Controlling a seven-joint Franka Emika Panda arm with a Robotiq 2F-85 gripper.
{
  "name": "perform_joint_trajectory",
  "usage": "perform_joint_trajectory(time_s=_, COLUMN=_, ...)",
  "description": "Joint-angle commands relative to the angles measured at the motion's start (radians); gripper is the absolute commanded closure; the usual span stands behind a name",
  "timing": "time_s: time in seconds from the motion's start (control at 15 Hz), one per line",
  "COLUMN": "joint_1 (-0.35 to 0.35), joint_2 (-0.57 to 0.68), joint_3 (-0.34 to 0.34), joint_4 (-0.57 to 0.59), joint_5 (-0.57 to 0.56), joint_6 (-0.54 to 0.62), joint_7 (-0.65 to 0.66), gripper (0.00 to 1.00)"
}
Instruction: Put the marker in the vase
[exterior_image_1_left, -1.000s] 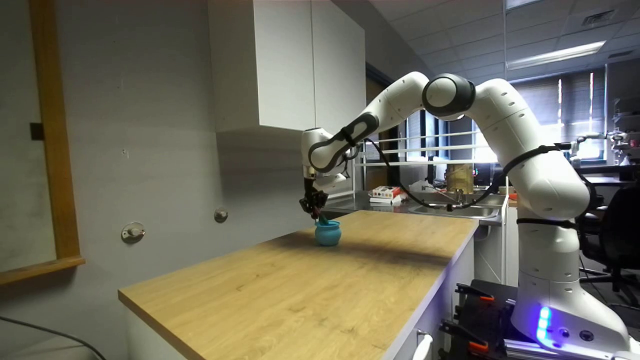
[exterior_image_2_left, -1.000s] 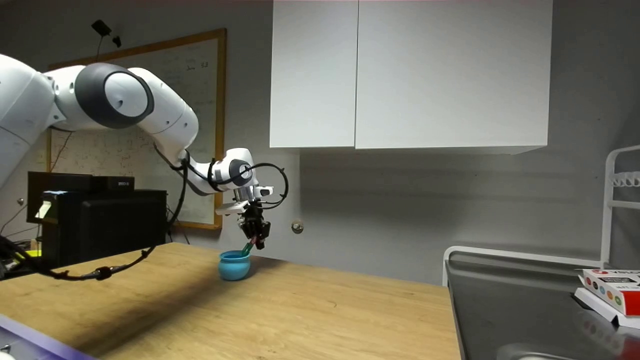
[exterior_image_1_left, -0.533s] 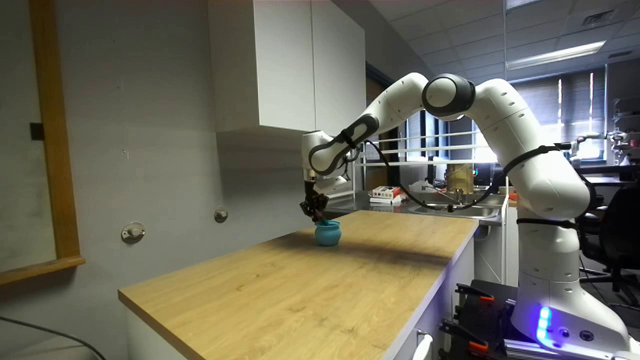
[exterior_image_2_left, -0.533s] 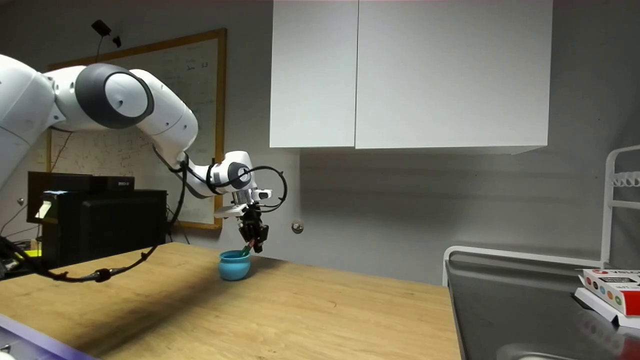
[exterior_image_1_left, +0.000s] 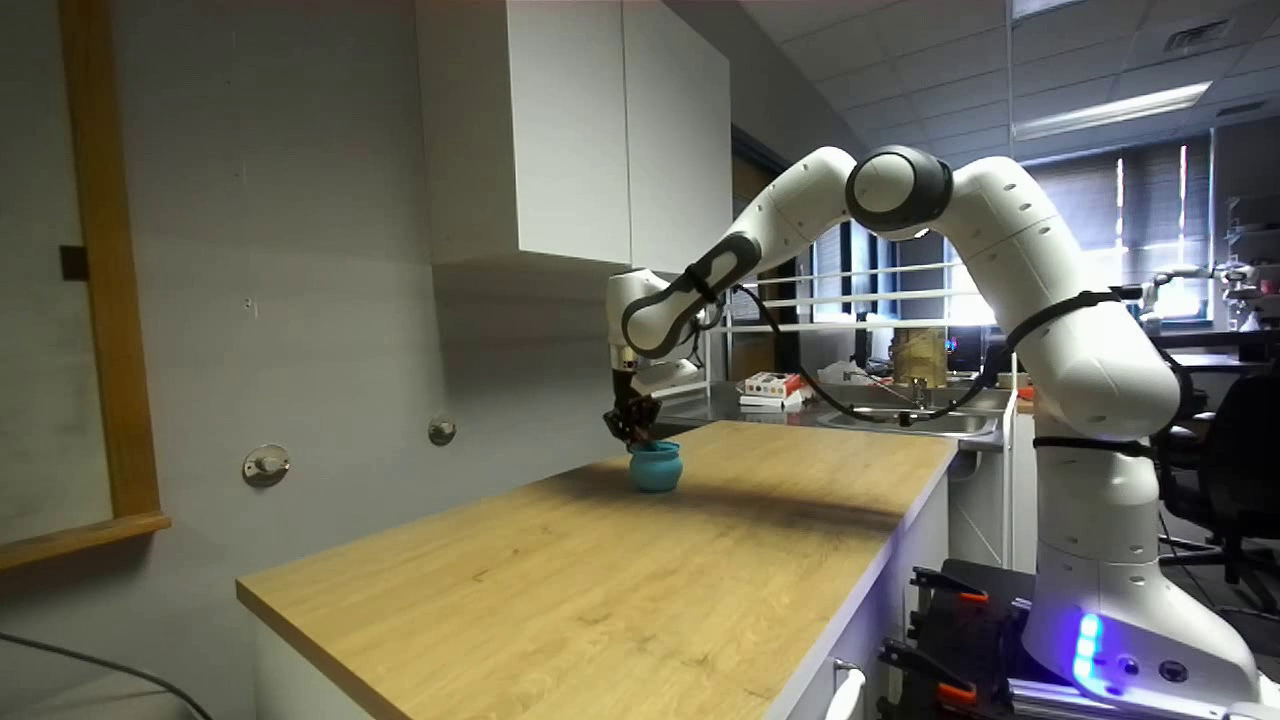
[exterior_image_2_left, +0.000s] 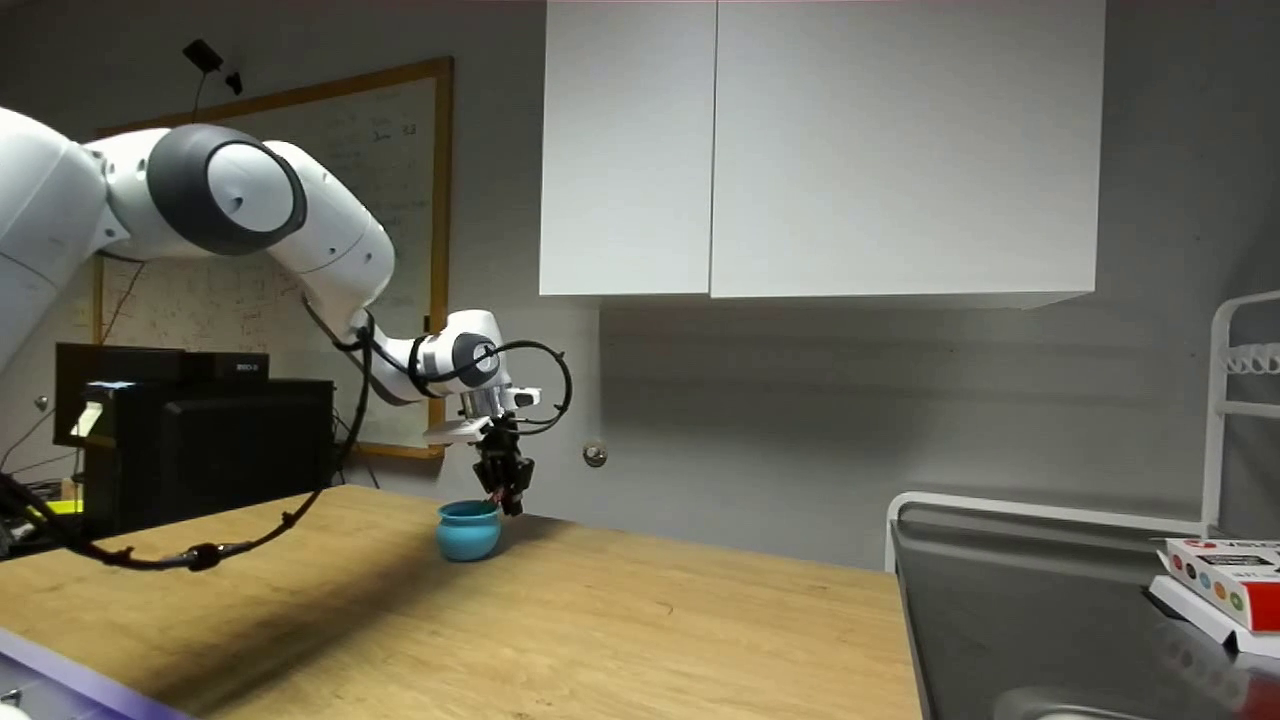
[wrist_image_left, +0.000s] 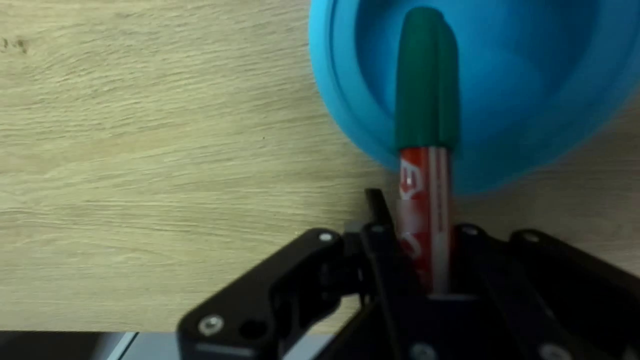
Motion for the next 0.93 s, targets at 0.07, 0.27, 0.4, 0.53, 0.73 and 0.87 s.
perform_joint_trajectory(time_s=0.07, joint_1=0.016, joint_2=-0.048, joint_3=-0.01, joint_4=-0.069, joint_5=0.004, joint_6=0.022, joint_7=0.005, gripper=0.44)
perform_joint_trajectory(time_s=0.27, joint_1=0.021, joint_2=-0.068, joint_3=-0.01, joint_4=-0.094, joint_5=-0.001, joint_6=0.029, joint_7=0.008, gripper=0.22)
perform_joint_trajectory(time_s=0.4, joint_1=0.023, joint_2=-0.084, joint_3=-0.009, joint_4=-0.112, joint_5=-0.002, joint_6=0.033, joint_7=0.009, gripper=0.07)
perform_joint_trajectory(time_s=0.53, joint_1=0.026, joint_2=-0.105, joint_3=-0.008, joint_4=-0.133, joint_5=-0.004, joint_6=0.035, joint_7=0.013, gripper=0.0)
perform_joint_trajectory(time_s=0.73, joint_1=0.034, joint_2=-0.153, joint_3=-0.01, joint_4=-0.177, joint_5=-0.025, joint_6=0.032, joint_7=0.024, gripper=0.0)
perform_joint_trajectory(time_s=0.87, joint_1=0.039, joint_2=-0.196, joint_3=-0.009, joint_4=-0.215, joint_5=-0.043, joint_6=0.031, joint_7=0.031, gripper=0.0)
